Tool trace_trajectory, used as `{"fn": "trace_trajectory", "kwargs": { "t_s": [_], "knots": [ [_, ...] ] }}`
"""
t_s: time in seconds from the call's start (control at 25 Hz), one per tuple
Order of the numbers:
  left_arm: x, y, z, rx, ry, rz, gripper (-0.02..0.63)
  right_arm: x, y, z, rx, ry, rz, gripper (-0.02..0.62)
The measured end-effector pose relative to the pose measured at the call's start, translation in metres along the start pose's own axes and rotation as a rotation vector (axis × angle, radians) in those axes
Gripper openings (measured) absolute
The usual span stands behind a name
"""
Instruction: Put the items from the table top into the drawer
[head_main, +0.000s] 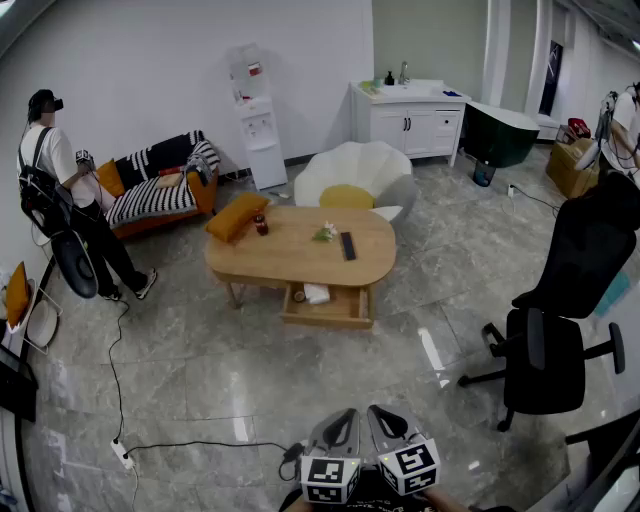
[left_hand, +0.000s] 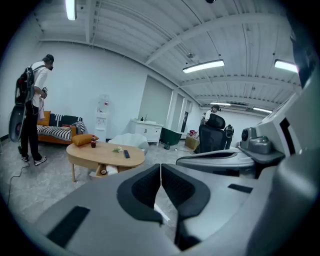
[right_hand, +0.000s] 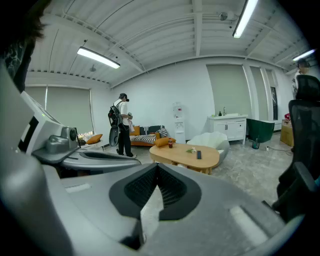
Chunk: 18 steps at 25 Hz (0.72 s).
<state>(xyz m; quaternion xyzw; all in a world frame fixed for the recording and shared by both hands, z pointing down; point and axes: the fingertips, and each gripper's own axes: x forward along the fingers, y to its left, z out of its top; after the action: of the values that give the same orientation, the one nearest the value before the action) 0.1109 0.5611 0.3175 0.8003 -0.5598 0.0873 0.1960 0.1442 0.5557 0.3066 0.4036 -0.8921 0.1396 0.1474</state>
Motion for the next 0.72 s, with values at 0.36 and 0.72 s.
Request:
{"fn": "trace_trajectory", "kwargs": {
  "t_s": [0.36, 0.72],
  "knots": [
    [-0.008, 0.006, 0.003, -0.012, -0.028, 0.012, 0.012, -0.003, -0.001, 0.007, 0.002, -0.036, -0.034, 0.003],
    [0.004, 0.007, 0.010, -0.008, -0.059, 0.002, 0.012, 0.003, -0.006, 0.013, -0.015, -0.053, -0.063, 0.003]
  ]
}}
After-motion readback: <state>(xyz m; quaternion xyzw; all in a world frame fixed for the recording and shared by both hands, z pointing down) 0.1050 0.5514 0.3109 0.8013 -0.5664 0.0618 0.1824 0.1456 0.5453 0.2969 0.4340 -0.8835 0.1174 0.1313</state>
